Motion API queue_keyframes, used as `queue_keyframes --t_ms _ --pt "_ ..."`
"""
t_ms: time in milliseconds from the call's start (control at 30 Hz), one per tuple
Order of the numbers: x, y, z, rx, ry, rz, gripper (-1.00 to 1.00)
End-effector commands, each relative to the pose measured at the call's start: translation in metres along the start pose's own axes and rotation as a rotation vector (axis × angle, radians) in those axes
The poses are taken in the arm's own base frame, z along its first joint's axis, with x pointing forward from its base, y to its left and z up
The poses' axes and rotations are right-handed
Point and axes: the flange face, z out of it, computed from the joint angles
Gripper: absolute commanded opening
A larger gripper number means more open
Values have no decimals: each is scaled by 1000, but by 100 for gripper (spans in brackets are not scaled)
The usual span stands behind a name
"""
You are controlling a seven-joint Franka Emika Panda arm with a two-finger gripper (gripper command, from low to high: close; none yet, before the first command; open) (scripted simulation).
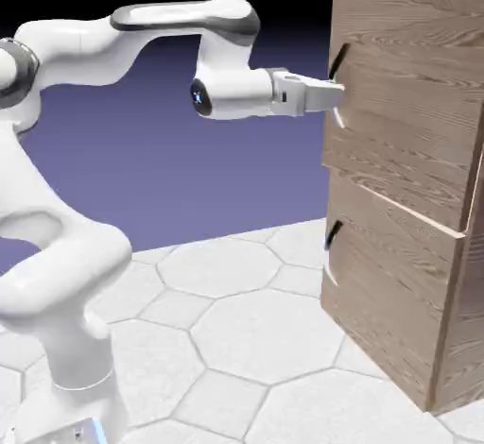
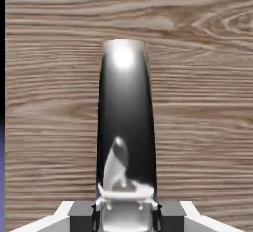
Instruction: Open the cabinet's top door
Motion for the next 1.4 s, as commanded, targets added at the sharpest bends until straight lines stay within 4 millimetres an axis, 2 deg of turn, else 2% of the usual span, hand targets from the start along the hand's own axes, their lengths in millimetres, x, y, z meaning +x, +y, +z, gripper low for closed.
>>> queue_keyframes --t_ms 0,333,800,1100,1367 --pt "2 2 -5 11 -12 0 -100" --pt "28 28 -68 156 -157 0 -100" --pt "89 89 -149 394 -395 1 -100" --pt "138 138 -185 549 -549 1 -100" --pt "188 188 -204 696 -696 1 -100"
